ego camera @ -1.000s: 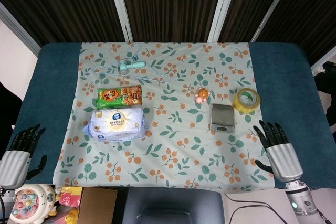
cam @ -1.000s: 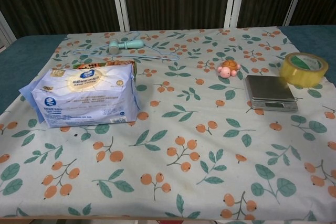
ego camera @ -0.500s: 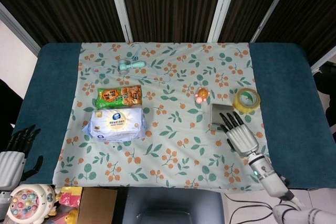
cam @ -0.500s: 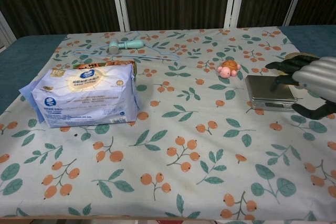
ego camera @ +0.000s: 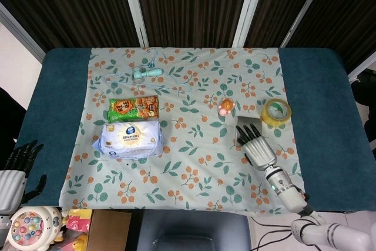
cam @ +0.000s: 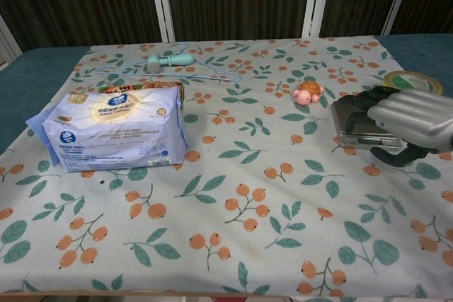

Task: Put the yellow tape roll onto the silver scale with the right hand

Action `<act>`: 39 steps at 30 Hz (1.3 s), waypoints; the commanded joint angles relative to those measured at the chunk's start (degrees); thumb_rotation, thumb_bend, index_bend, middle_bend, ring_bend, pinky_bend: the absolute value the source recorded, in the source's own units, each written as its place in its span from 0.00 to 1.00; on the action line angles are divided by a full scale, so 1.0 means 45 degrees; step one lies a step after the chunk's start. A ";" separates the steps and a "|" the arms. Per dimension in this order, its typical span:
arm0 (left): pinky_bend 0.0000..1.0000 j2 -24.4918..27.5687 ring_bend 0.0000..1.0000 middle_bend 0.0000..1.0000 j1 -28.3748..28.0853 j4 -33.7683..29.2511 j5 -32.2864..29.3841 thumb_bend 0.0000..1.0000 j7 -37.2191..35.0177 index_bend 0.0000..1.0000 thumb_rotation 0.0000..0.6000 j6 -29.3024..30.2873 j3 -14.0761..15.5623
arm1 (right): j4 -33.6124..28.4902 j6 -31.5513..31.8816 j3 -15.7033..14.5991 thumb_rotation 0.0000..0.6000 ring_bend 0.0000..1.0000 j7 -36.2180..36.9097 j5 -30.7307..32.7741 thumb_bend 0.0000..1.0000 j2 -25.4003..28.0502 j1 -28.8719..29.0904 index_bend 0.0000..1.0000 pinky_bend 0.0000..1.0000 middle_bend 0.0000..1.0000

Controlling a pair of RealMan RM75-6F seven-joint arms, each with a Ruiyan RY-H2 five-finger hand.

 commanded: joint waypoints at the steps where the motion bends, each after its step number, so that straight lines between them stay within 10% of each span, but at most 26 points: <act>1: 0.10 -0.0004 0.00 0.00 0.0003 0.0001 0.0002 0.45 0.0032 0.00 1.00 0.0001 -0.0001 | 0.0063 -0.0079 -0.0061 1.00 0.00 0.0065 0.0070 0.61 -0.0019 0.0043 0.41 0.00 0.00; 26: 0.10 0.0012 0.00 0.00 0.0075 -0.0053 0.0090 0.45 0.0050 0.00 1.00 0.0130 0.0002 | -0.0114 -0.0036 -0.0253 1.00 0.00 -0.0396 0.0918 0.61 -0.0082 0.0273 0.39 0.00 0.00; 33: 0.10 0.0016 0.00 0.00 0.0126 -0.0082 0.0145 0.45 0.0138 0.00 1.00 0.0231 0.0010 | -0.0799 0.1444 0.0087 1.00 0.00 0.1446 0.0527 0.53 0.1317 -0.0354 0.24 0.00 0.00; 39: 0.10 -0.0030 0.00 0.00 0.0115 -0.0093 0.0139 0.45 0.0269 0.00 1.00 0.0178 0.0014 | 0.0091 -0.0036 0.0791 1.00 0.00 0.1630 0.2135 0.34 0.2120 0.0131 0.05 0.00 0.00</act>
